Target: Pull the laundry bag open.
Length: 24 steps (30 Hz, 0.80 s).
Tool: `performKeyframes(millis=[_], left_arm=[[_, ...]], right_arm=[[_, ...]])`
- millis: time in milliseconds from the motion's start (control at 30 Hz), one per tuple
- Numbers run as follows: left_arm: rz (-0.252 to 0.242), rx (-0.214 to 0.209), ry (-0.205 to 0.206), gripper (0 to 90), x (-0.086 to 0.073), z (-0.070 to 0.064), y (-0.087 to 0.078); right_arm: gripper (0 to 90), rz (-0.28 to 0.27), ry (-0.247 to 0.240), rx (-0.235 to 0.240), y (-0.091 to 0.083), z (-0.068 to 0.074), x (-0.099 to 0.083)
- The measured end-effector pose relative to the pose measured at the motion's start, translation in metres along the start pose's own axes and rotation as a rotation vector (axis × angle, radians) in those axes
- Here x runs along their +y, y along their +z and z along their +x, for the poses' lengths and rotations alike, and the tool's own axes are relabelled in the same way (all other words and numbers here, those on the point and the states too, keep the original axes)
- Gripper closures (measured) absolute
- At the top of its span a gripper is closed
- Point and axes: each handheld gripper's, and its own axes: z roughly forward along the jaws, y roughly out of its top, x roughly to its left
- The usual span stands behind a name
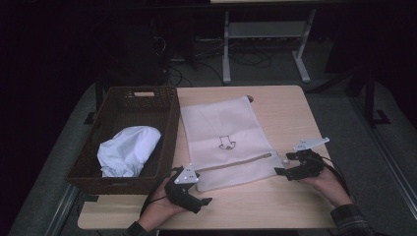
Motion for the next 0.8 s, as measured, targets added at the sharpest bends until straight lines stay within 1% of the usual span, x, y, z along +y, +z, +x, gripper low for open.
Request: performKeyframes(millis=[100, 133, 200, 267, 300, 333, 467, 567, 667, 700, 733, 767, 800], left_arm=[[0.0, 0.0, -0.004, 9.1, 0.0, 0.0, 0.0], [-0.001, 0.0, -0.004, 9.1, 0.0, 0.0, 0.0], [0.001, -0.001, -0.003, 9.1, 0.0, 0.0, 0.0], [0.001, 0.0, -0.005, 9.1, -0.001, 0.0, 0.0], [0.002, 0.001, -0.004, 9.1, -0.001, 0.0, 0.0], [0.002, 0.001, -0.005, 9.1, 0.0, 0.0, 0.0], [0.003, 0.0, -0.006, 9.1, -0.001, 0.001, 0.001], [0.001, -0.001, -0.008, 9.2, -0.001, 0.001, 0.002], [0.002, -0.001, -0.008, 9.1, -0.001, 0.001, 0.002], [0.002, -0.002, -0.009, 9.2, -0.001, 0.001, 0.002], [0.002, -0.002, -0.009, 9.1, -0.001, 0.001, 0.002], [0.002, -0.002, -0.01, 9.1, -0.001, 0.001, 0.002], [0.002, -0.003, -0.009, 9.1, -0.001, 0.001, 0.002]], right_arm=[[16.9, 0.003, -0.024, -0.005, 0.004, -0.003, 0.003], [17.8, -0.009, -0.019, 0.0, 0.006, -0.005, 0.004], [19.3, -0.013, -0.007, 0.017, 0.009, -0.009, 0.005], [20.0, 0.008, -0.02, 0.001, 0.013, -0.012, 0.008], [21.2, 0.011, -0.025, -0.002, 0.014, -0.013, 0.009], [22.9, 0.004, -0.022, 0.001, 0.016, -0.015, 0.011], [31.1, 0.002, -0.039, -0.001, 0.022, -0.018, 0.014], [36.1, 0.015, -0.041, 0.012, 0.028, -0.02, 0.013], [38.6, 0.024, -0.05, 0.014, 0.03, -0.019, 0.012], [42.3, 0.034, -0.076, 0.003, 0.032, -0.017, 0.012], [42.3, 0.034, -0.076, 0.003, 0.032, -0.017, 0.012], [47.6, 0.035, -0.092, -0.016, 0.032, -0.014, 0.012], [49.3, 0.033, -0.099, -0.019, 0.032, -0.014, 0.011]])
